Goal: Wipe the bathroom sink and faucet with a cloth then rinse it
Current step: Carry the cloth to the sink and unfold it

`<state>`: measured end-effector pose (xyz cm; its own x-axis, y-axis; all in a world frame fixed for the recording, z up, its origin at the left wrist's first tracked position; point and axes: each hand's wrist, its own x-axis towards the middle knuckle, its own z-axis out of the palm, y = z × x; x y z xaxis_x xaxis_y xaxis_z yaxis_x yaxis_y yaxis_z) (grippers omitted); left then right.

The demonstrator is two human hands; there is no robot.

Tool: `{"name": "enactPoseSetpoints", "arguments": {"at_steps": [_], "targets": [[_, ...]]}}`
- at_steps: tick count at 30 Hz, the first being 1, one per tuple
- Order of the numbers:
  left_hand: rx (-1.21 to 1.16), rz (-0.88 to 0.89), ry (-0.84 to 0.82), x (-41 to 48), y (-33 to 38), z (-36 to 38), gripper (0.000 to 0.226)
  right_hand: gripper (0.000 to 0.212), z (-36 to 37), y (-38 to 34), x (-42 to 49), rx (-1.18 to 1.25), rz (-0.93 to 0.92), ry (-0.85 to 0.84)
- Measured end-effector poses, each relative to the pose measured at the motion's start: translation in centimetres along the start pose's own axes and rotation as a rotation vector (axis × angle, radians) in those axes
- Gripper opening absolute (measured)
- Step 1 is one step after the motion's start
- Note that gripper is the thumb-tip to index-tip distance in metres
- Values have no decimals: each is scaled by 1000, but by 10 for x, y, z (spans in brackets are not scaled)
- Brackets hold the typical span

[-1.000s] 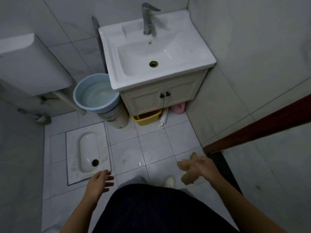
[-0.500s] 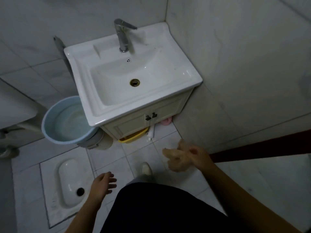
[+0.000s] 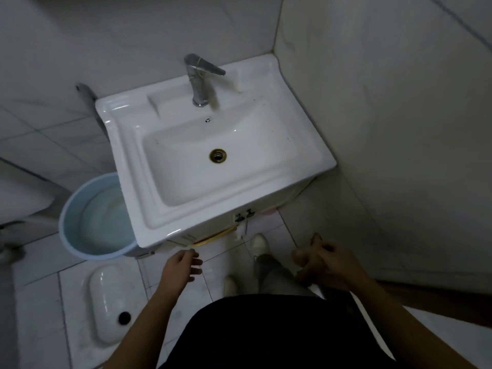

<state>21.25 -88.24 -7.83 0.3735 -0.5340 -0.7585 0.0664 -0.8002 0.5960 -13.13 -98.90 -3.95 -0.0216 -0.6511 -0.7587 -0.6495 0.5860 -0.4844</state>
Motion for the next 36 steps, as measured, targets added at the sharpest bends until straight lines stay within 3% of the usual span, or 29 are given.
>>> {"name": "enactPoseSetpoints", "arguments": {"at_steps": [2, 8, 12, 17, 25, 29, 33, 36], "targets": [[-41, -13, 56, 1, 6, -4, 30, 19, 0, -32, 22, -66, -137, -37], [-167, -24, 272, -15, 26, -13, 26, 34, 9, -174, 45, -342, -476, -499], [-247, -1, 398, -25, 44, -21, 24, 25, 24, -253, 45, -359, -595, -668], [-249, 54, 467, -24, 69, -35, 21, 10, 45, -310, 47, -324, -702, -687], [-230, 181, 379, 20, 138, -56, 21, 18, 58, -330, 84, -288, -737, -608], [102, 358, 350, 61, 184, -54, 12, 20, 52, -339, 100, -301, -767, -559], [406, 647, 143, 107, 229, -38, 53, 15, 46, -345, 119, -319, -727, -562], [607, 615, -35, 151, 234, -20, 49, 9, 50, -334, 154, -324, -656, -490]]}}
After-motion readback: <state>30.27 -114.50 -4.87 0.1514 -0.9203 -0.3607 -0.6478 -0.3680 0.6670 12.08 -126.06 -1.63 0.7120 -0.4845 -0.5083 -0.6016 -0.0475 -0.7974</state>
